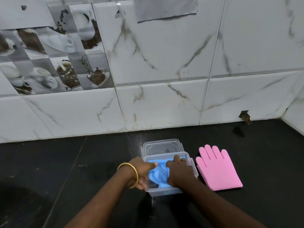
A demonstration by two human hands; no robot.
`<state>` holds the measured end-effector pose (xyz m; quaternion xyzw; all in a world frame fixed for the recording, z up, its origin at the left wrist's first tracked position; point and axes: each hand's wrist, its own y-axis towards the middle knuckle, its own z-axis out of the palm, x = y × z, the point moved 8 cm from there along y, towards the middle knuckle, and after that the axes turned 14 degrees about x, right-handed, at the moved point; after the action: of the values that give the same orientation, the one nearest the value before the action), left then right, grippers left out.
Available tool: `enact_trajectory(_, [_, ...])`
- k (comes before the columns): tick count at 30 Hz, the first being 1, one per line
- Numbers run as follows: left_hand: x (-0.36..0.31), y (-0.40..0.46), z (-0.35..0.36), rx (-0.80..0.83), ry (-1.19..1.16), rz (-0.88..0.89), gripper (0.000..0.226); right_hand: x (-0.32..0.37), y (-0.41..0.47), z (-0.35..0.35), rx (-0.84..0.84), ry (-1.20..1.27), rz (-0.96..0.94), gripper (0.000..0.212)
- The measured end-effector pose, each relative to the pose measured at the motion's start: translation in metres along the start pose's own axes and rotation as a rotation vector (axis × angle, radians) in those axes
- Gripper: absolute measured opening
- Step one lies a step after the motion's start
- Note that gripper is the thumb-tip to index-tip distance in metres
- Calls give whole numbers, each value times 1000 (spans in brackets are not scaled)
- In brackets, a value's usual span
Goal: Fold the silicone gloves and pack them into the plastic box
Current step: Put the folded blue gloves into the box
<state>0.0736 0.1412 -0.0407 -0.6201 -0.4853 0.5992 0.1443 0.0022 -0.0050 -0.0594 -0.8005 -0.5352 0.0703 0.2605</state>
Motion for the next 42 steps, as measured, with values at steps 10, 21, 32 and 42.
enact_trajectory(10, [-72, 17, 46, -194, 1155, 275, 31, -4, 0, -11, 23, -19, -66, 60])
enact_trajectory(21, [-40, 60, 68, 21, 1244, 102, 70, -8, 13, 4, 51, -58, -90, 53])
enact_trajectory(32, [-34, 71, 64, 66, 1165, 35, 95, -5, 31, 10, 37, -164, -77, 55])
enact_trajectory(42, [-63, 45, 55, -98, 1340, 168, 66, -11, 20, -8, 44, -50, -89, 35])
